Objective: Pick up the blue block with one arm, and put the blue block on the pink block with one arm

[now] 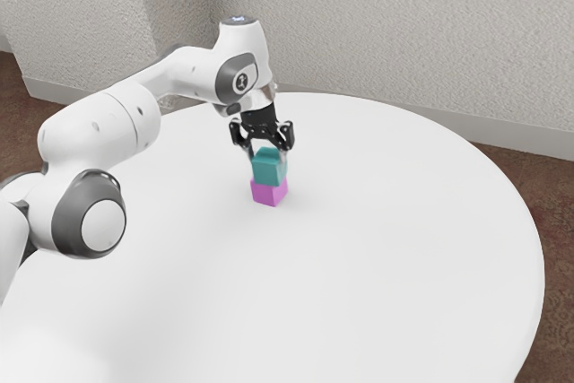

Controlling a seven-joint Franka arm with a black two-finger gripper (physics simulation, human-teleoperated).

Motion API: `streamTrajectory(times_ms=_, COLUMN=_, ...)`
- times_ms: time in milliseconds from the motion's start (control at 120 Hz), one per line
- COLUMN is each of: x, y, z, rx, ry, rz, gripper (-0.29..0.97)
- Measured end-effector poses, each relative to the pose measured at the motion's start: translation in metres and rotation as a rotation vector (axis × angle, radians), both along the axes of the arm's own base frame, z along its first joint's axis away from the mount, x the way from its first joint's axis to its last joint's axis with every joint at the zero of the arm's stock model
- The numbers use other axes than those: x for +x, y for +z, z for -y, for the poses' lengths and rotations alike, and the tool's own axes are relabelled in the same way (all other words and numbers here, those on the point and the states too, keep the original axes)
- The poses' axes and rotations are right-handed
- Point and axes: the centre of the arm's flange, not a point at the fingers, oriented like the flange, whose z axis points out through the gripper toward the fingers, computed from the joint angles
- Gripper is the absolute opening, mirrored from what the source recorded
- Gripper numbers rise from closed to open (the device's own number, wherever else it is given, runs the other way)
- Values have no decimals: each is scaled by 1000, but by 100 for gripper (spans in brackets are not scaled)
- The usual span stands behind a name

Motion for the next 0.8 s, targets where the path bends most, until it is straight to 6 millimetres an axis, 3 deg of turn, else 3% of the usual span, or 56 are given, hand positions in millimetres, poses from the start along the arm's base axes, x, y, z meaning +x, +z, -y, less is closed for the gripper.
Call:
streamTrajectory(times_ms=225, x=-1, y=8, z=-3, rx=3, ry=4, rz=2, gripper=64)
streamTrajectory(times_ms=317, x=-4, y=33, z=-2, rx=5, ry=3, rz=20, gripper=65)
streamTrajectory(times_ms=450, x=-19, y=101, z=0, rx=17, ry=-1, rz=52, gripper=66)
streamTrajectory(times_ms=558, x=-39, y=137, z=7, rx=26, ry=-12, rz=32, gripper=67)
streamTrajectory(times_ms=800, x=-52, y=150, z=8, rx=35, ry=-16, rz=-3, gripper=68)
